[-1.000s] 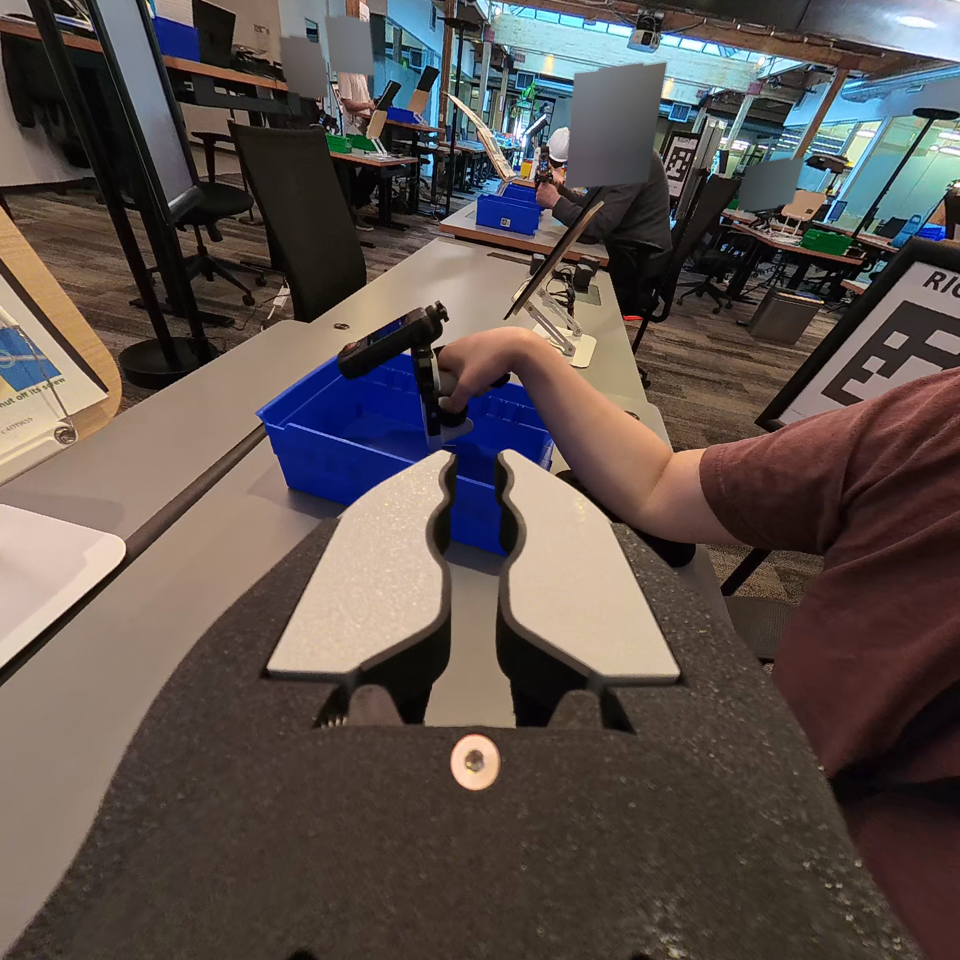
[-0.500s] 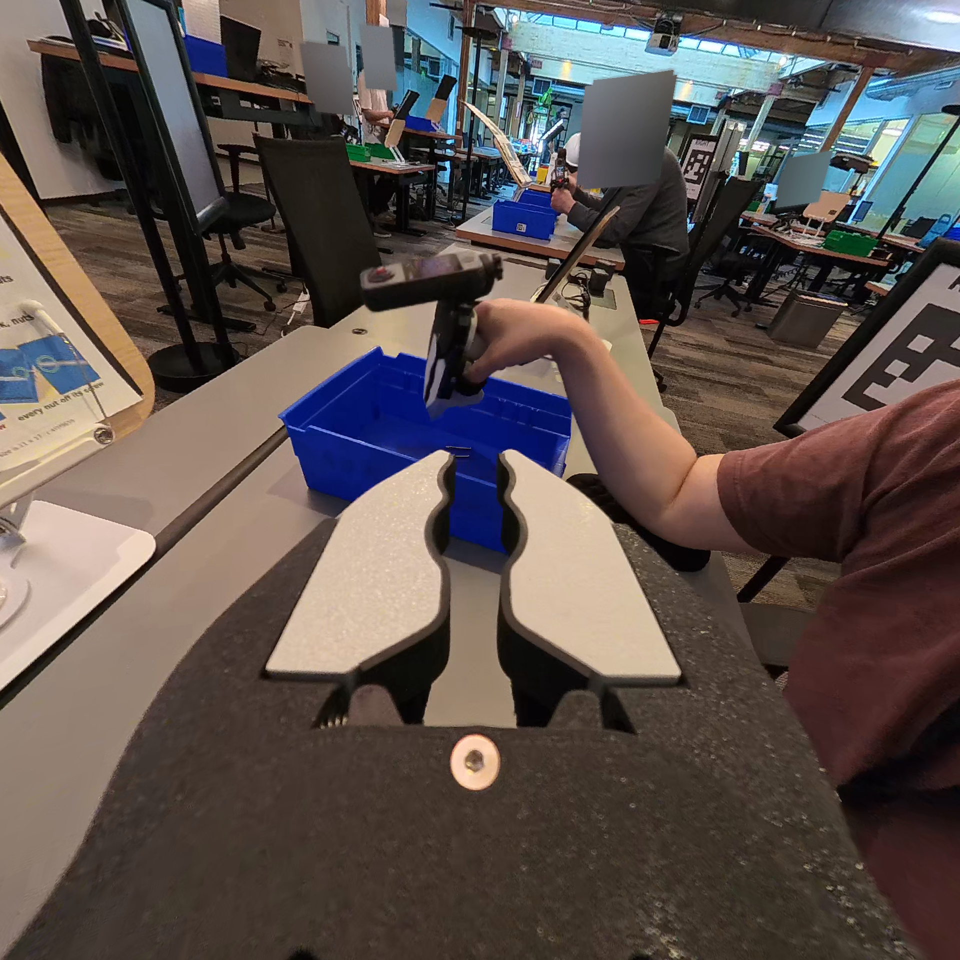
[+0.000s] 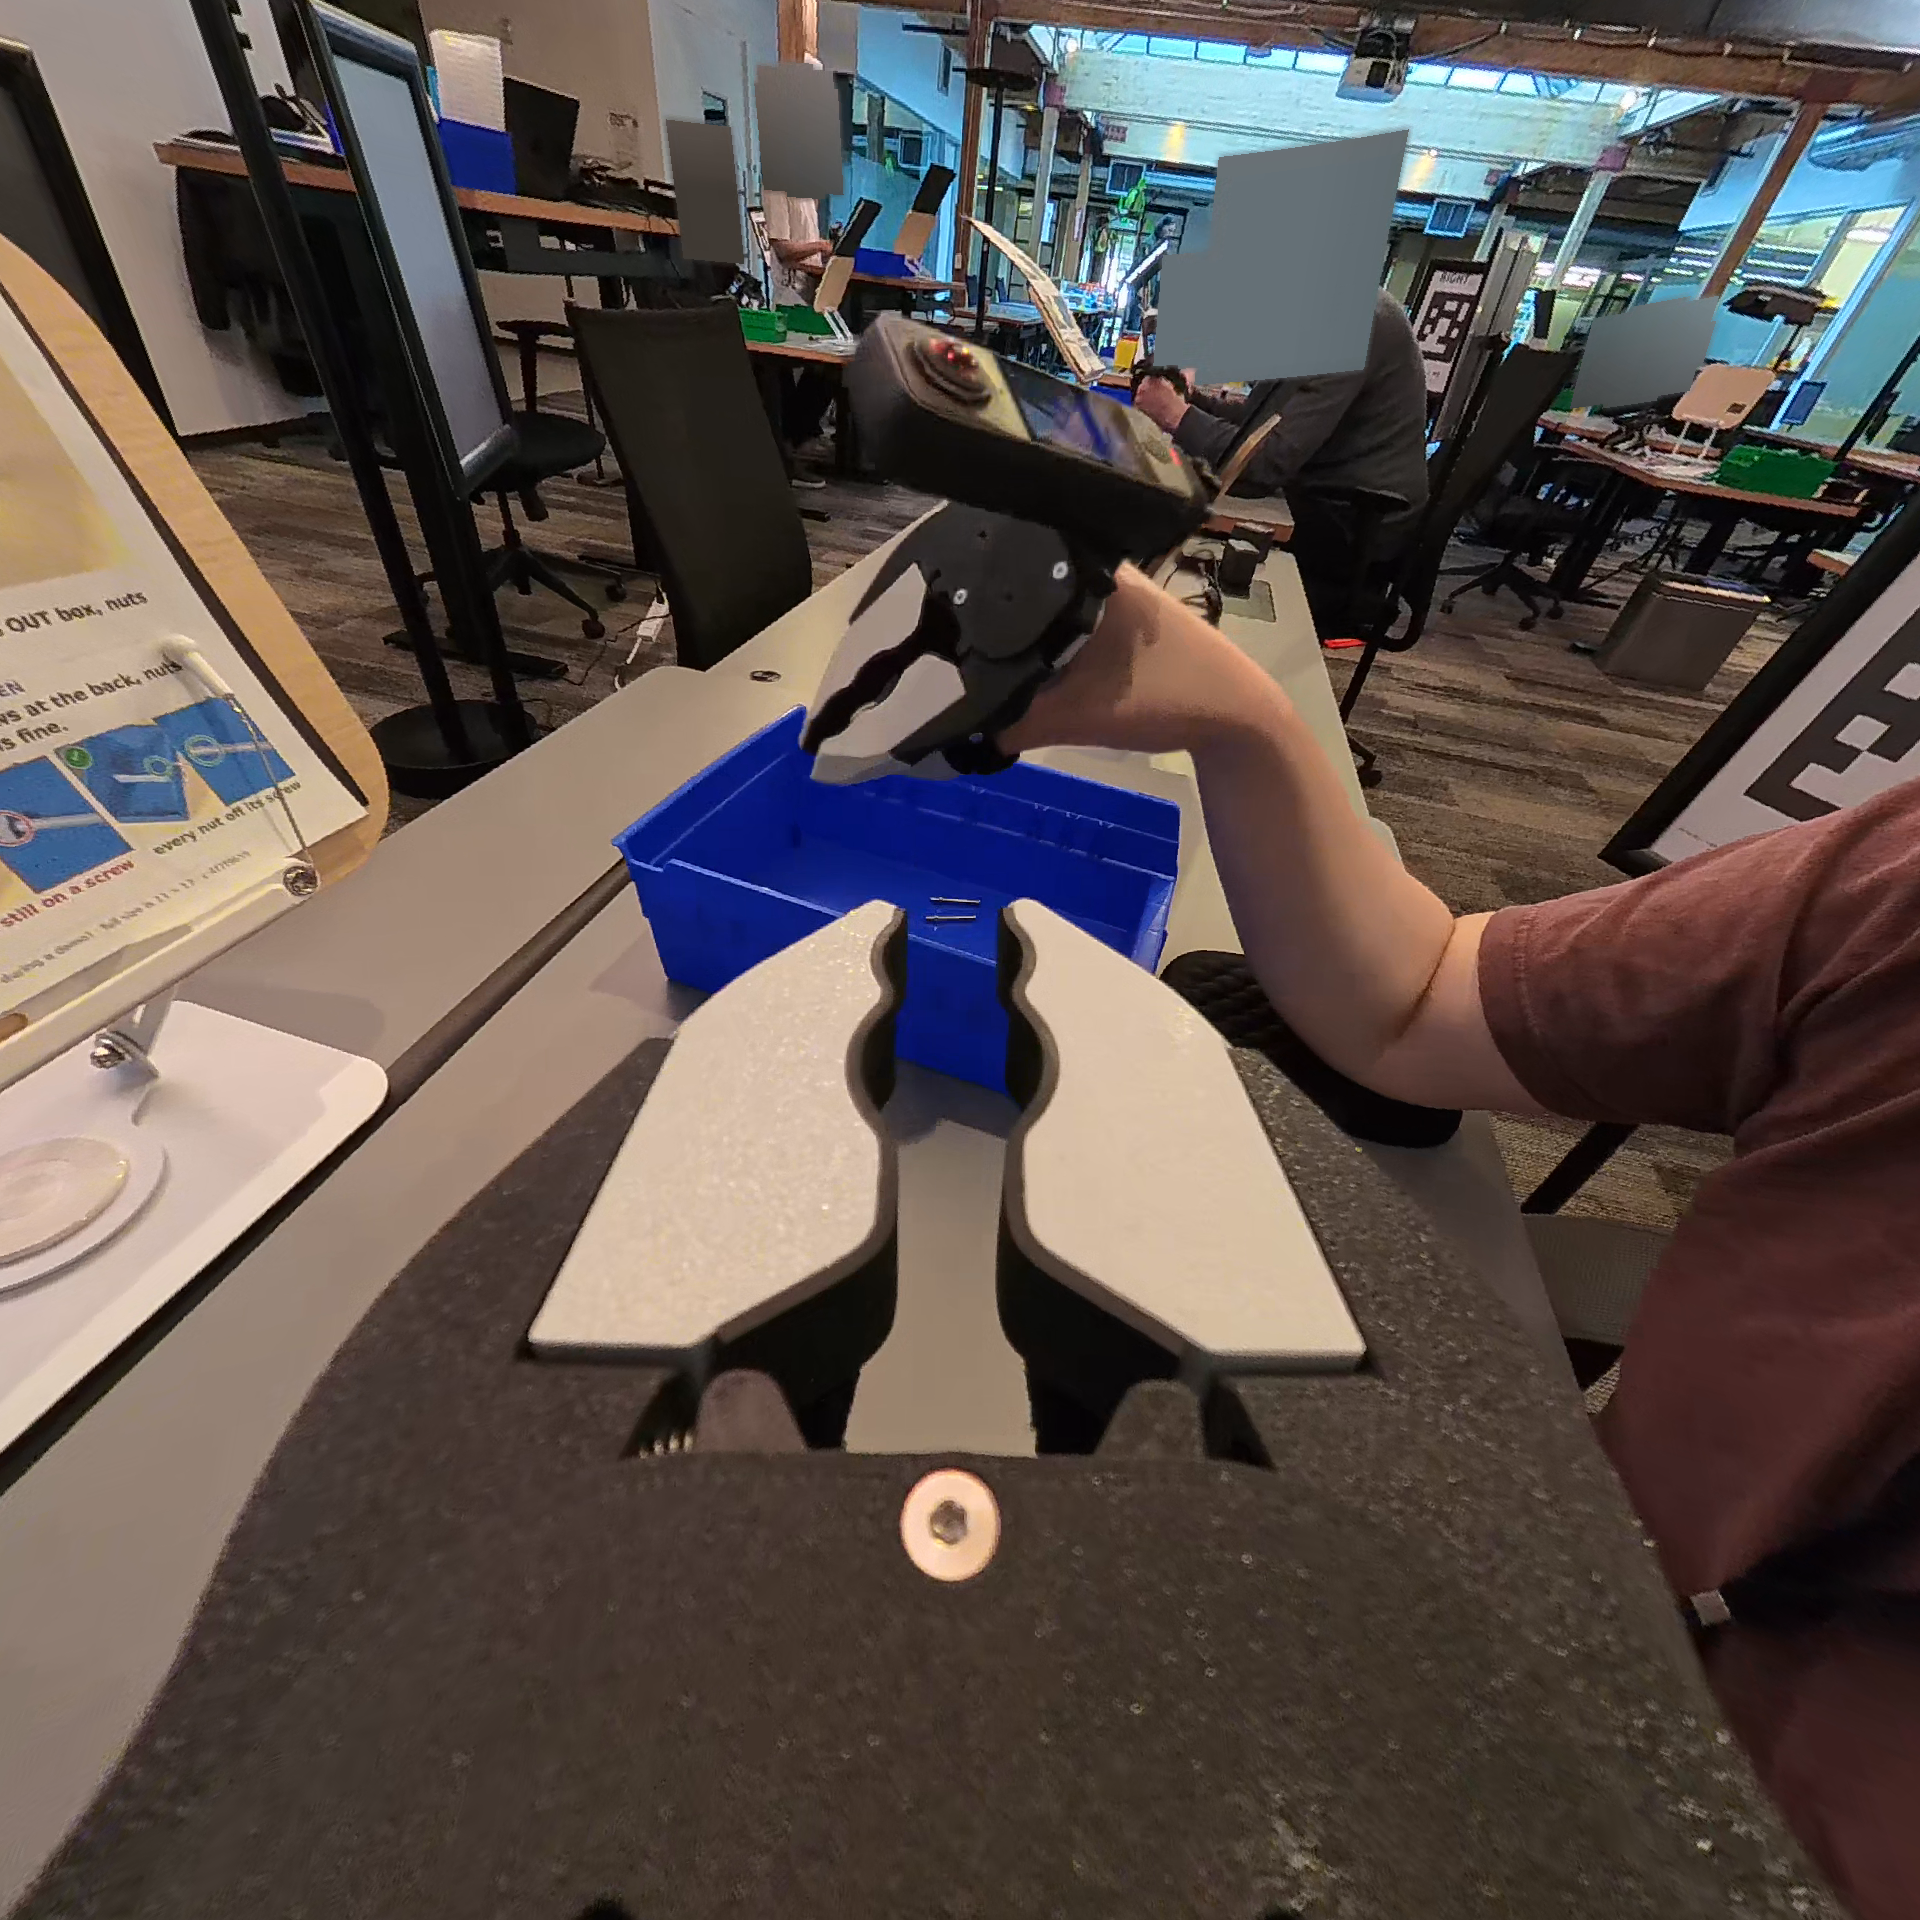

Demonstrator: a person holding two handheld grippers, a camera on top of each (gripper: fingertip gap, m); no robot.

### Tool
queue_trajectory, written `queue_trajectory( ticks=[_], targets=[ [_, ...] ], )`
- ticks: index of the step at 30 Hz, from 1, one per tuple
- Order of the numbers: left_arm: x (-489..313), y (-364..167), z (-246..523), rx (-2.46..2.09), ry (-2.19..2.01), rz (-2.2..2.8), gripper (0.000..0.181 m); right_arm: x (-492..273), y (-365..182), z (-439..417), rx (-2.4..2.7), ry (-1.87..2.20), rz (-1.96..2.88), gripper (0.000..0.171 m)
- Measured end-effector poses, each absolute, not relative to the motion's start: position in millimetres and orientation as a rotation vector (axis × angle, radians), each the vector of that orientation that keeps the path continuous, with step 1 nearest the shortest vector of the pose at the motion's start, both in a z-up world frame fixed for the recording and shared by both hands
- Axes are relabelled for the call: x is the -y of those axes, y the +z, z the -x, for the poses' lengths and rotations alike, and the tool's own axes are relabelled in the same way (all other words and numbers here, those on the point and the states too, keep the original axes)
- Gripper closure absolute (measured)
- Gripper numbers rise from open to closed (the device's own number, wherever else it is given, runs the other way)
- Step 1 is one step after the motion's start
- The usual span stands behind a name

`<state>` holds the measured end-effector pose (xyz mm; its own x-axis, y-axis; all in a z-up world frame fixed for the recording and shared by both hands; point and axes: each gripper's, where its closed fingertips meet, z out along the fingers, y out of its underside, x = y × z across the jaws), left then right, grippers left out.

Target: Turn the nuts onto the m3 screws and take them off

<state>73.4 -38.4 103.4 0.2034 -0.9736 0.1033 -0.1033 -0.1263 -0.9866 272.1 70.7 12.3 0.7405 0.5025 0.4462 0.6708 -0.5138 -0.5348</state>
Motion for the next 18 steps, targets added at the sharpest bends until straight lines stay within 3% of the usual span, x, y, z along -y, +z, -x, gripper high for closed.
queue_trajectory(
  ticks=[18],
  targets=[
    [21.6, 129.8, -32.0, -0.981, -0.928, 1.441, 0.165, -57.7, 24.5, -131.3, 1.131, -0.233, 1.712, 0.158]
  ],
)
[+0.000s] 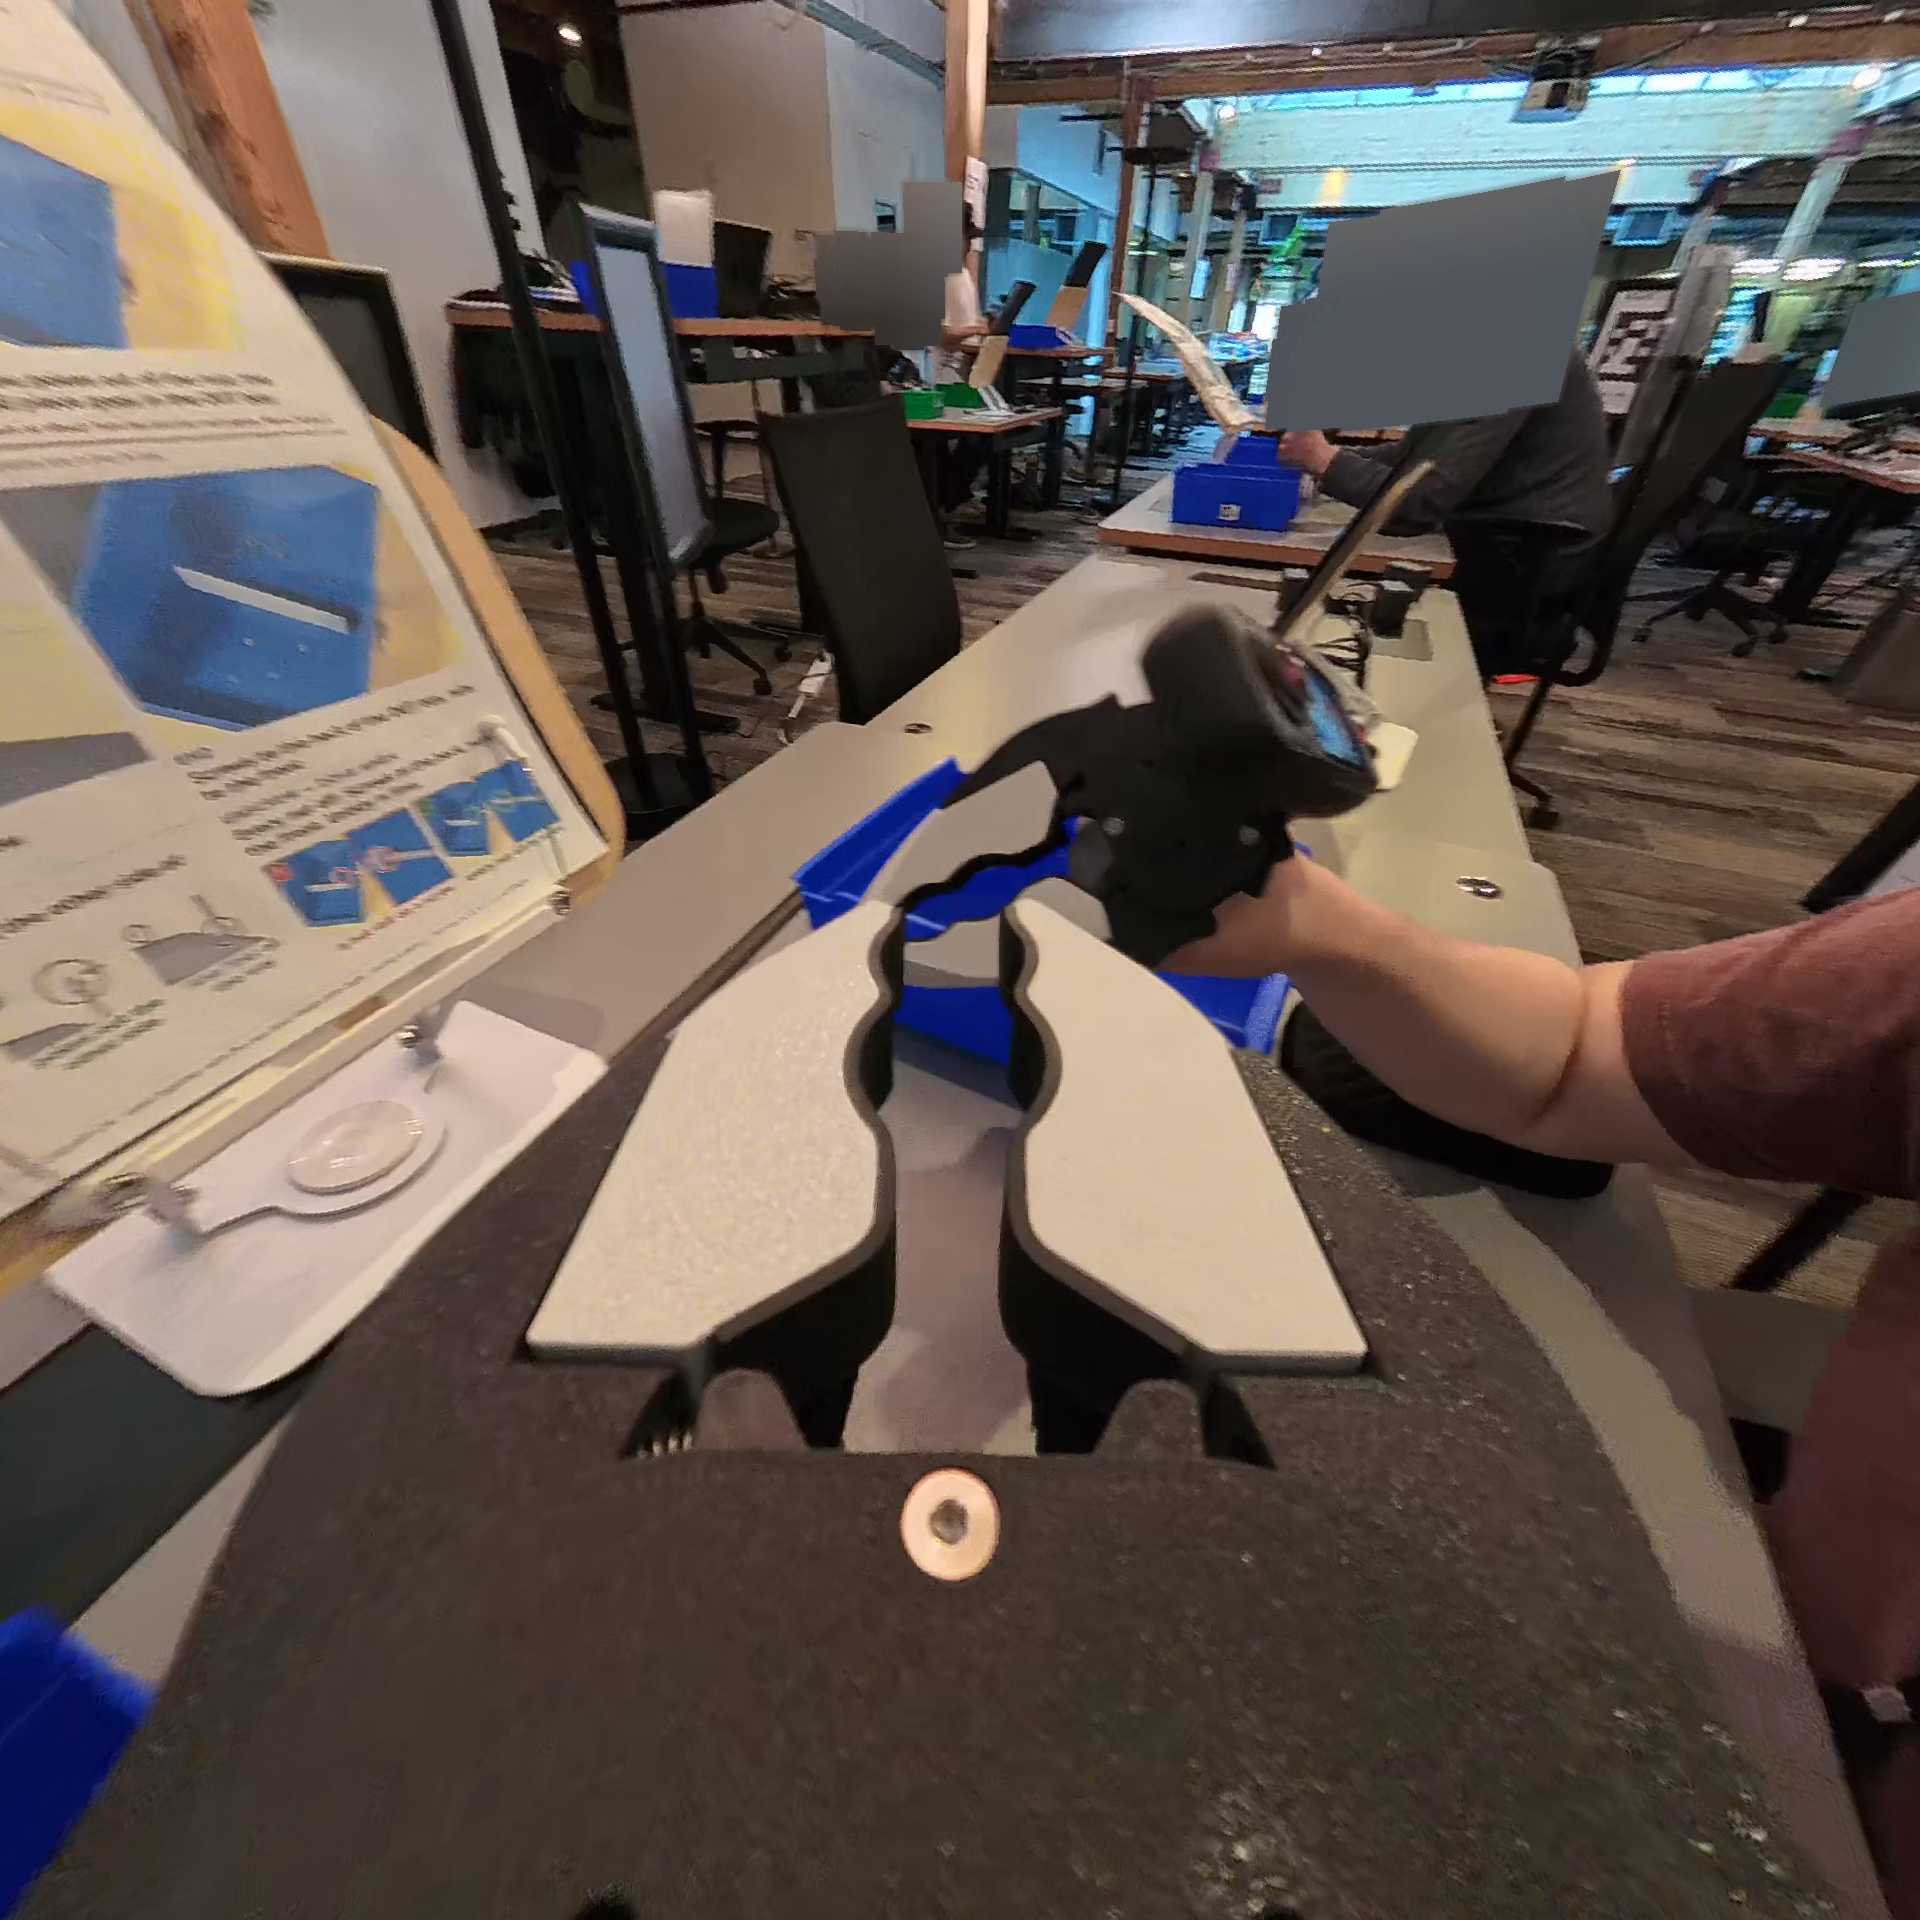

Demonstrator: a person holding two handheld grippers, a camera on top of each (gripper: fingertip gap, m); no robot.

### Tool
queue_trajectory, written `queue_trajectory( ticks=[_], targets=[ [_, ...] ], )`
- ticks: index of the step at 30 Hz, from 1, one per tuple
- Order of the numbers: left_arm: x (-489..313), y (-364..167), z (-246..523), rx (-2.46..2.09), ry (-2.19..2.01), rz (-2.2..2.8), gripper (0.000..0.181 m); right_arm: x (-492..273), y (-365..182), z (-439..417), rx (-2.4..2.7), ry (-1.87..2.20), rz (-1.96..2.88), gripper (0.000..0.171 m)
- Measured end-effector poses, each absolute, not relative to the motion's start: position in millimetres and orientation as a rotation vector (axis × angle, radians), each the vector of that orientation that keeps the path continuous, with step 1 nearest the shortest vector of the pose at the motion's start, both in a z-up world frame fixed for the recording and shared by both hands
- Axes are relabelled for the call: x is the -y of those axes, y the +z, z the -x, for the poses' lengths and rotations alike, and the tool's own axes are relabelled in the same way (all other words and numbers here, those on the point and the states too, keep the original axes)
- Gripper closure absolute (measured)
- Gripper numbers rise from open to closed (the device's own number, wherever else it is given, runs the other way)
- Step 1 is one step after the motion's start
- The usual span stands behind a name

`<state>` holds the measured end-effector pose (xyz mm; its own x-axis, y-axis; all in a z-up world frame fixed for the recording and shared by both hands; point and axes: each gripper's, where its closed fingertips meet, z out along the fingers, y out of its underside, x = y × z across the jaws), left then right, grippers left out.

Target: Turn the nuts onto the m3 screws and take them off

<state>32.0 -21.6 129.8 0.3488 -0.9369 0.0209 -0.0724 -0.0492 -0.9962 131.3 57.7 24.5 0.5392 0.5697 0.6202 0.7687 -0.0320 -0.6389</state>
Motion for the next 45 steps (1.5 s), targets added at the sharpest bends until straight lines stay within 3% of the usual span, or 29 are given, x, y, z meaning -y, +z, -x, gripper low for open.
queue_trajectory(
  ticks=[14, 25, 34, 40, 45],
  targets=[
    [9.3, 193.3, 87.6, -0.631, -0.625, 1.267, 0.161, -41.4, 37.5, -92.4, 1.115, -0.159, 1.482, 0.145],
    [50.8, 218.1, 178.4, -0.501, -0.437, 1.285, 0.162, -41.1, 24.7, -87.5, 1.17, -0.092, 1.523, 0.143],
    [34.7, 151.7, 187.0, -0.742, 0.067, 1.653, 0.16, -39.6, 21.9, -84.1, 1.229, -0.091, 1.522, 0.143],
    [16.6, 60.9, 190.3, -0.893, -0.152, 1.947, 0.161, -41.2, 22.7, -89.0, 1.22, -0.102, 1.532, 0.143],
    [16.4, -25.8, 217.0, -1.068, 0.015, 2.203, 0.16, -40.4, 21.2, -88.1, 1.244, -0.104, 1.529, 0.143]
  ],
)
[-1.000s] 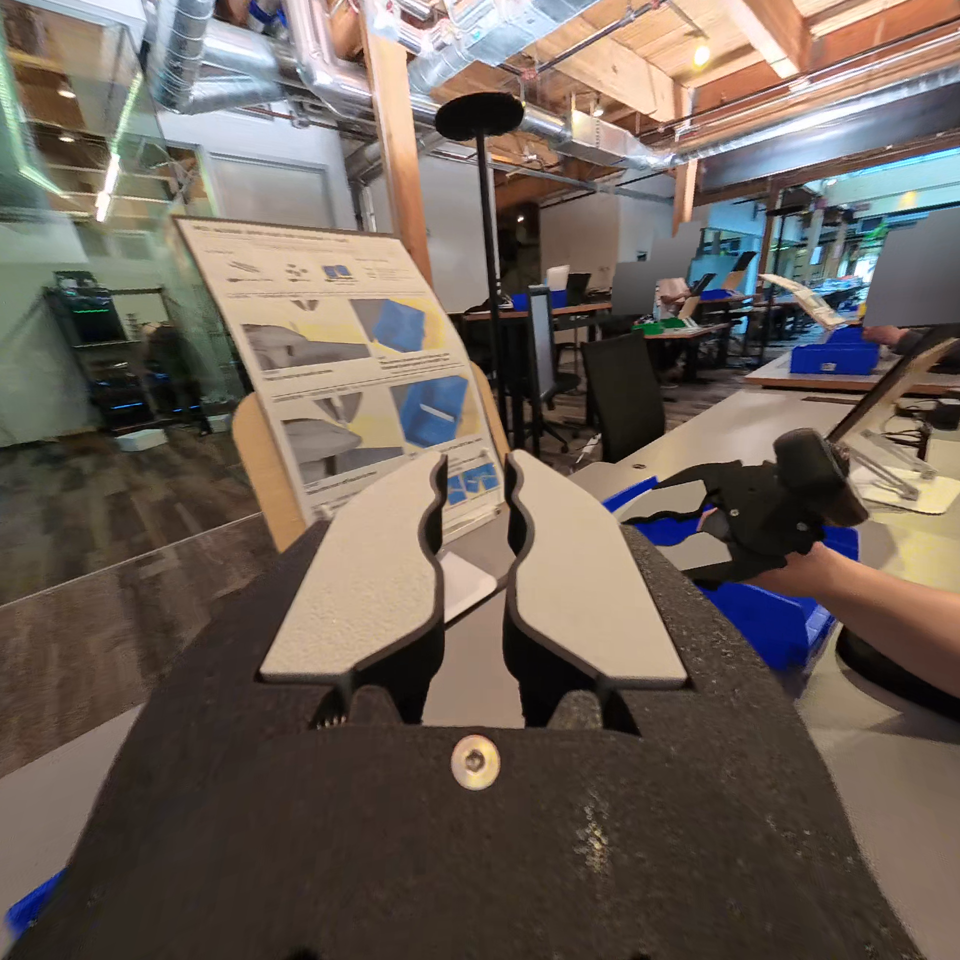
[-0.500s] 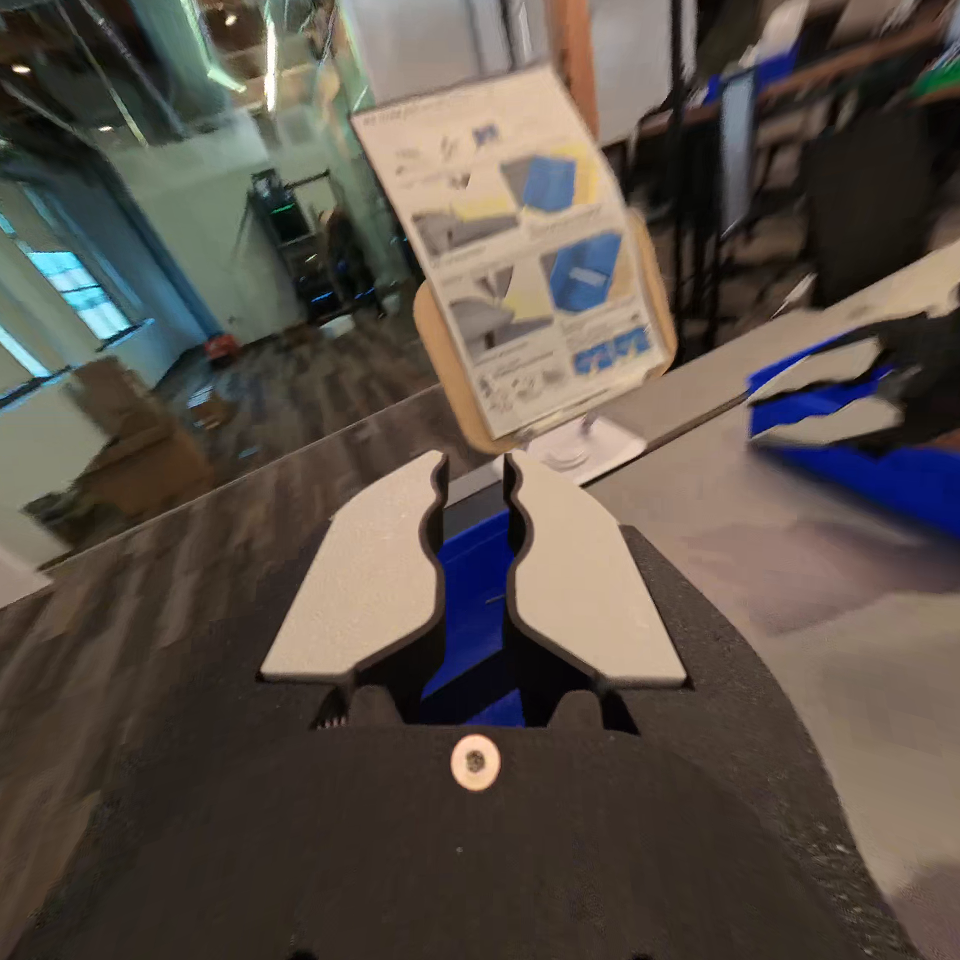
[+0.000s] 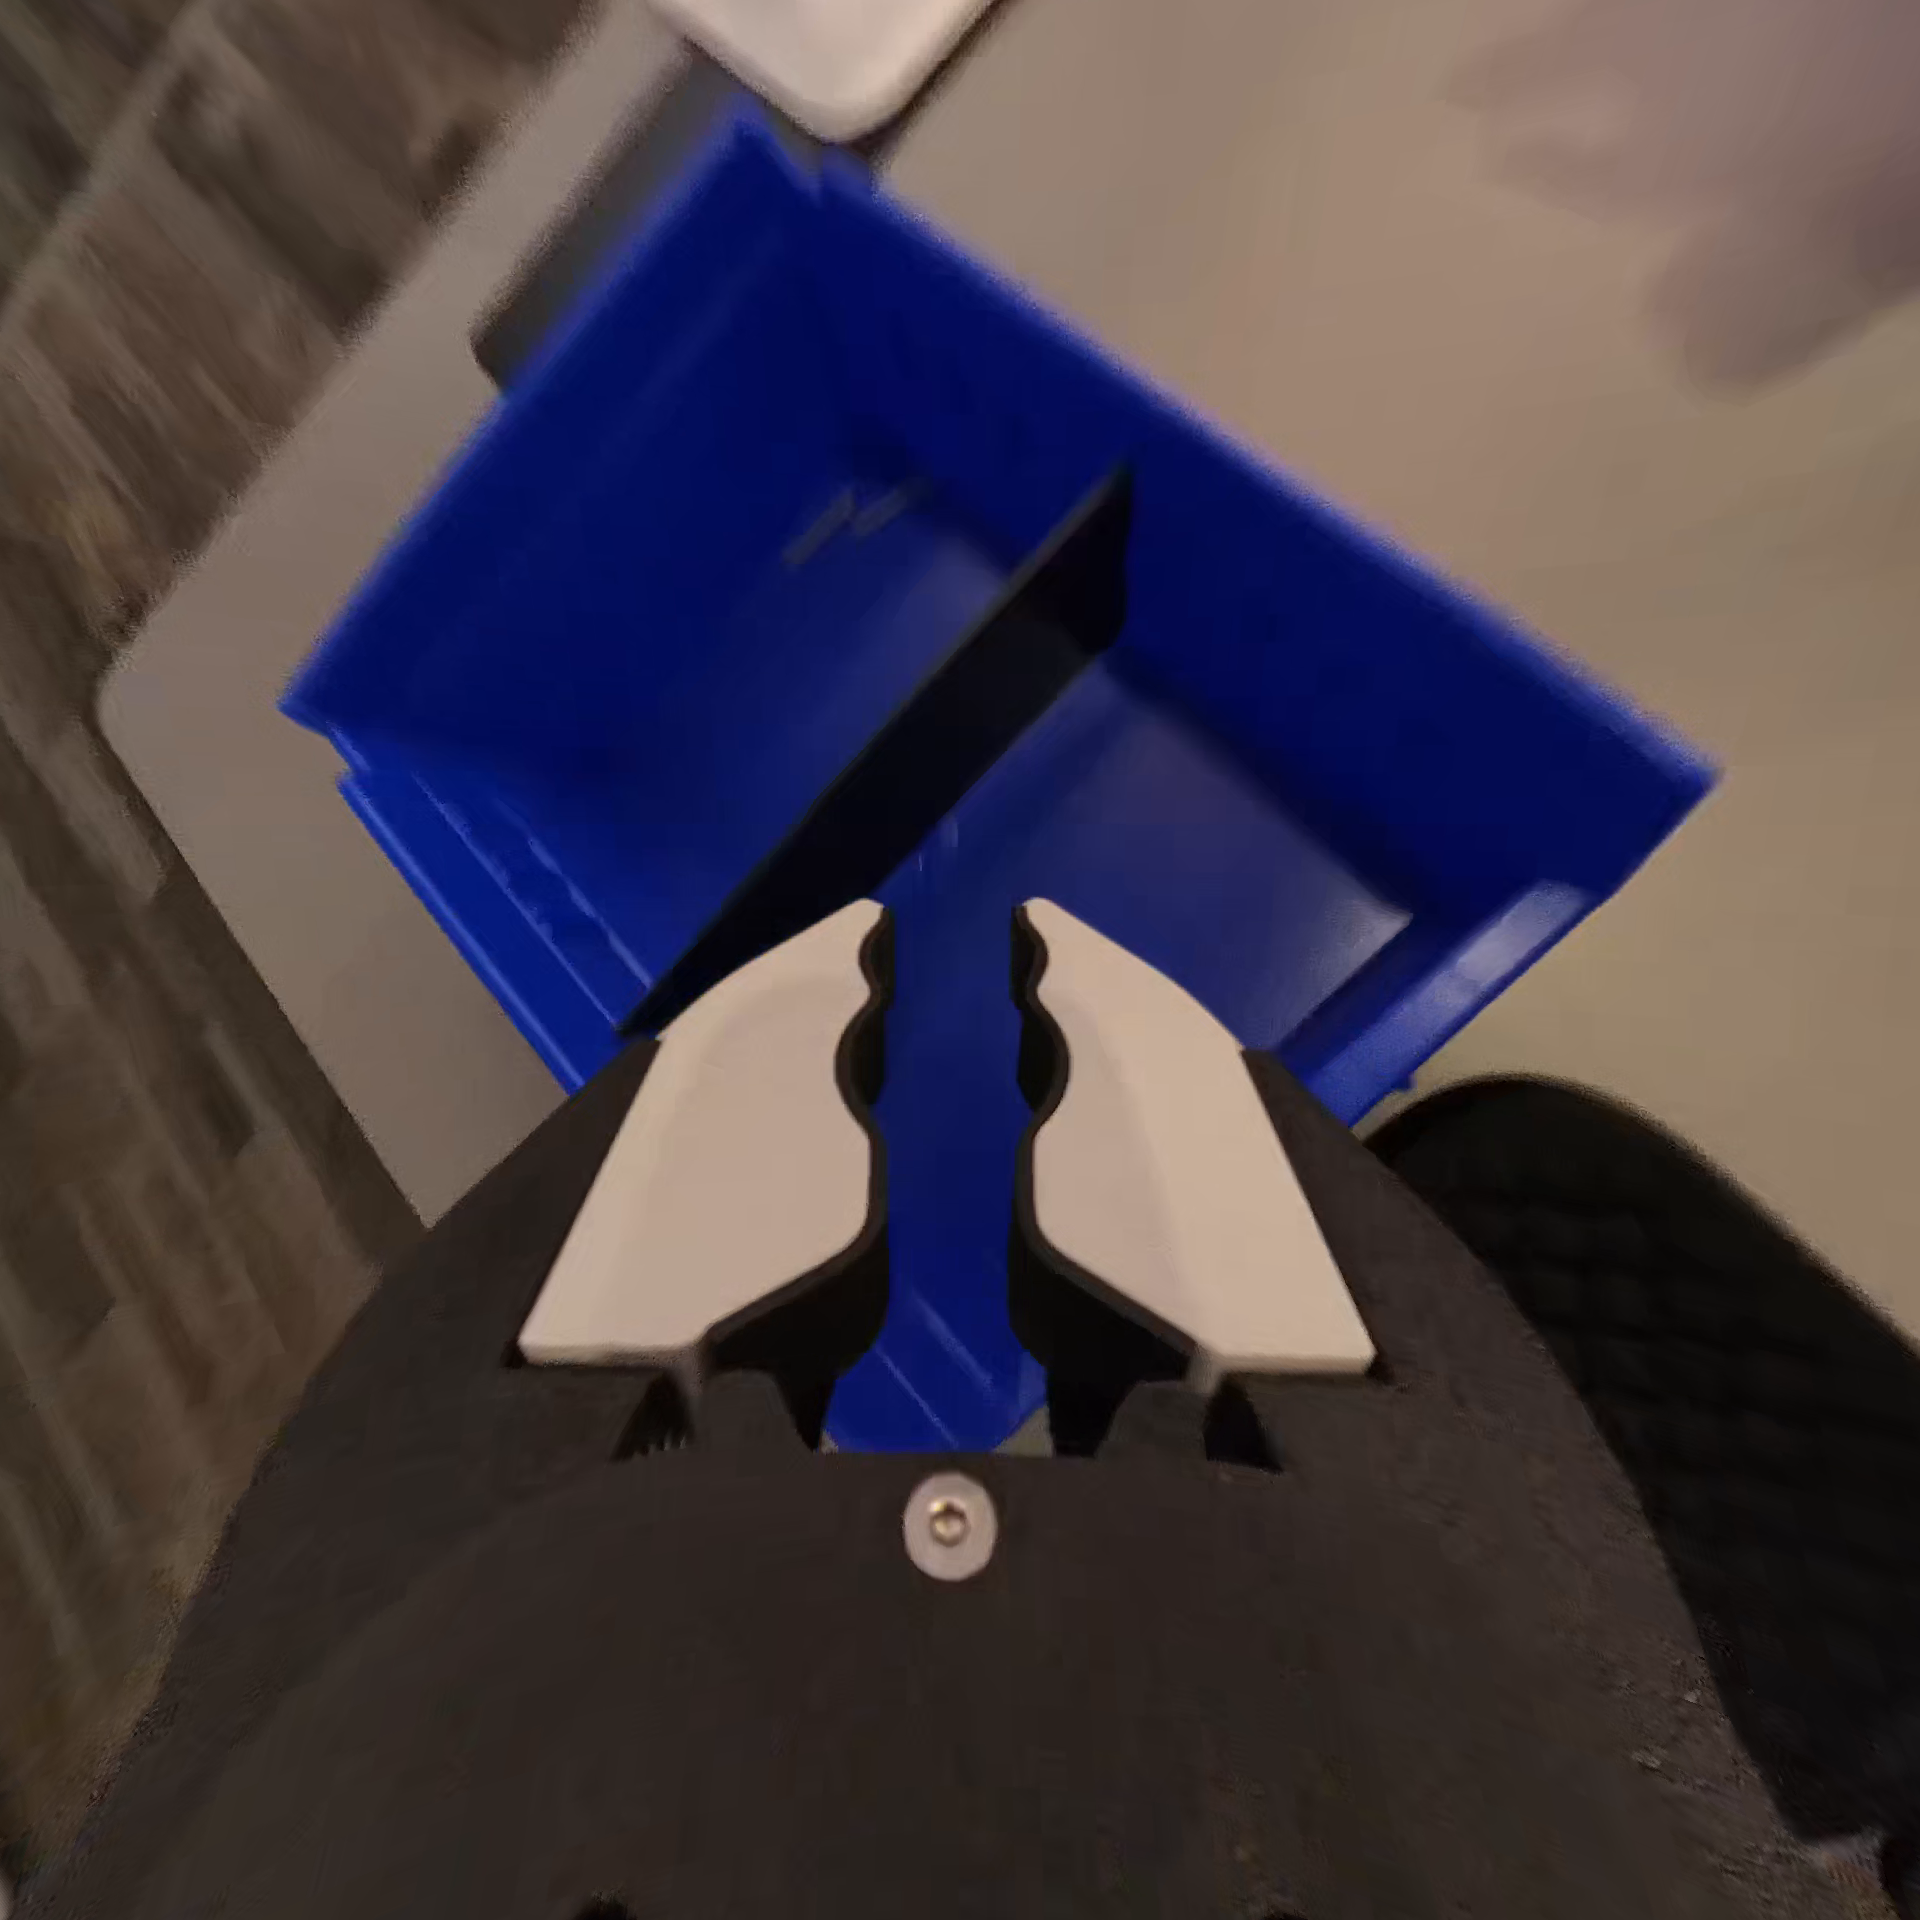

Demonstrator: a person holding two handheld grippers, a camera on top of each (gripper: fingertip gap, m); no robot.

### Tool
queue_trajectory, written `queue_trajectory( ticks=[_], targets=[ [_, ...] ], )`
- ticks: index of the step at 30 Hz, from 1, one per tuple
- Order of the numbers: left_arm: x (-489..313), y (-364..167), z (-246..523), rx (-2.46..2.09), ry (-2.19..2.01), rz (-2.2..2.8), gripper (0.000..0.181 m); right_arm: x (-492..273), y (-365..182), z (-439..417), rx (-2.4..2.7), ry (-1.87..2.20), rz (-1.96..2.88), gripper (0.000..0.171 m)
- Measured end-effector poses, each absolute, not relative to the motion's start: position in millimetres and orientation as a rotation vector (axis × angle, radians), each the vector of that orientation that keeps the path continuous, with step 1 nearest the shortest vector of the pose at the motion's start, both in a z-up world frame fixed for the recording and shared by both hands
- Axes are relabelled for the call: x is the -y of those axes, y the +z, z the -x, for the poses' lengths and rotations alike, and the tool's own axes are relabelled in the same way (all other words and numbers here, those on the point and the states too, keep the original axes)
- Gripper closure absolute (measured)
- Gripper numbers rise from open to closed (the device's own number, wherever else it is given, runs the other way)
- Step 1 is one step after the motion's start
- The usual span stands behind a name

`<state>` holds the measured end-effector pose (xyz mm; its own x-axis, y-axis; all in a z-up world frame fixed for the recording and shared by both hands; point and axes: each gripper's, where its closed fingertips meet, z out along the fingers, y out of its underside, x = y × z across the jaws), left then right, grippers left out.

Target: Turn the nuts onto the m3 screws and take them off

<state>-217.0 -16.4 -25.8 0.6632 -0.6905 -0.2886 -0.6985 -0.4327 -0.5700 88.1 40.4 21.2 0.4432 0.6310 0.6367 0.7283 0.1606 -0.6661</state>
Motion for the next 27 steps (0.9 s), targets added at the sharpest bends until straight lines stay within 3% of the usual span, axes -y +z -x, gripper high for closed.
queue_trajectory(
  ticks=[5, 10, 17, 27],
  targets=[
    [30.1, -79.8, 231.1, -1.193, 0.069, 2.492, 0.165, -39.9, 11.5, -85.3, 1.283, -0.109, 1.545, 0.143],
    [37.1, -114.2, 245.0, -1.461, 0.229, 2.544, 0.158, -37.8, 7.7, -82.3, 1.314, -0.107, 1.538, 0.142],
    [41.2, -130.9, 246.0, -1.774, 0.28, 2.414, 0.161, -36.1, 5.3, -80.0, 1.332, -0.096, 1.539, 0.142],
    [33.8, -144.8, 255.0, -1.856, 0.347, 2.401, 0.159, -34.0, -3.6, -75.0, 1.372, -0.1, 1.543, 0.142]
  ],
)
